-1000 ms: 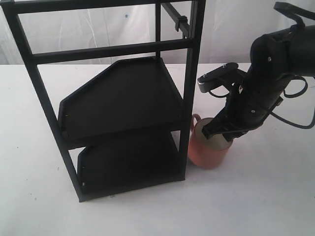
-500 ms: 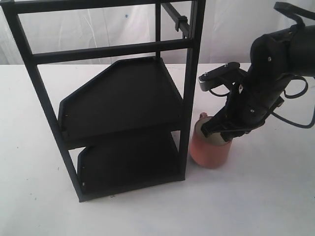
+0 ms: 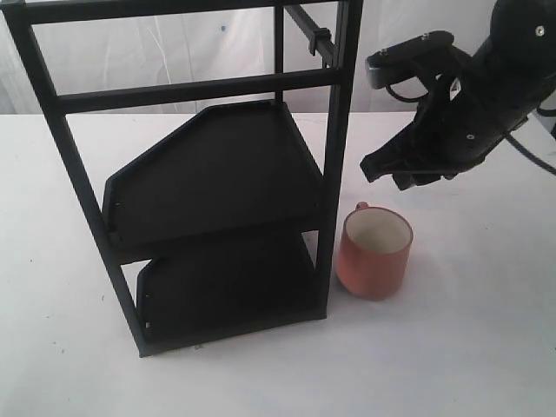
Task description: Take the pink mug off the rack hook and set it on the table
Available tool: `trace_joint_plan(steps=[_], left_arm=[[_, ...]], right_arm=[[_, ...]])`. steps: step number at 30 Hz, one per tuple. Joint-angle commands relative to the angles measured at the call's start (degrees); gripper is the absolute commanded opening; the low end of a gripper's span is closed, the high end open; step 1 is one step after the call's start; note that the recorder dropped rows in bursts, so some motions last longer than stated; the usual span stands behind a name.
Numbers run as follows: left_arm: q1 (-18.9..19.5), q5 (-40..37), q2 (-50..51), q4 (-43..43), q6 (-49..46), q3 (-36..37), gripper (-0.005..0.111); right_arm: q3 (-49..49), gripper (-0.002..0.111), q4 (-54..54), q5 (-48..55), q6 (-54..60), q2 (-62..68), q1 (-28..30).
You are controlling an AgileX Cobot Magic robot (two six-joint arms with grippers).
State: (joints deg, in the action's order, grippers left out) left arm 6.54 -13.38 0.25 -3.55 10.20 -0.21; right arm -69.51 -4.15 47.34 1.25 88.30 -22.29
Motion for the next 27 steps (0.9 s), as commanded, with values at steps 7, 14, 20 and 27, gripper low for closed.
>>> trace_joint_plan(steps=[7,14,20,27], left_arm=[[-0.39,0.02,-0.25,0.01,0.08,0.21,0.000],[-0.39,0.02,-0.25,0.01,0.08,0.21,0.000],[-0.39,0.02,-0.25,0.01,0.08,0.21,0.000],[-0.39,0.02,-0.25,0.01,0.08,0.21,0.000]], right_arm=[[7.21,0.019,-2.57,-15.09,-7.83,-1.14,6.42],[15.37,0.000,-2.57,-27.90,-12.03,-9.68,9.27],[18.85,0.000,-2.57,-32.66,-11.42,-27.05,9.27],[25.07,0.000,-11.31,-36.74,-11.30,-47.90,9.27]])
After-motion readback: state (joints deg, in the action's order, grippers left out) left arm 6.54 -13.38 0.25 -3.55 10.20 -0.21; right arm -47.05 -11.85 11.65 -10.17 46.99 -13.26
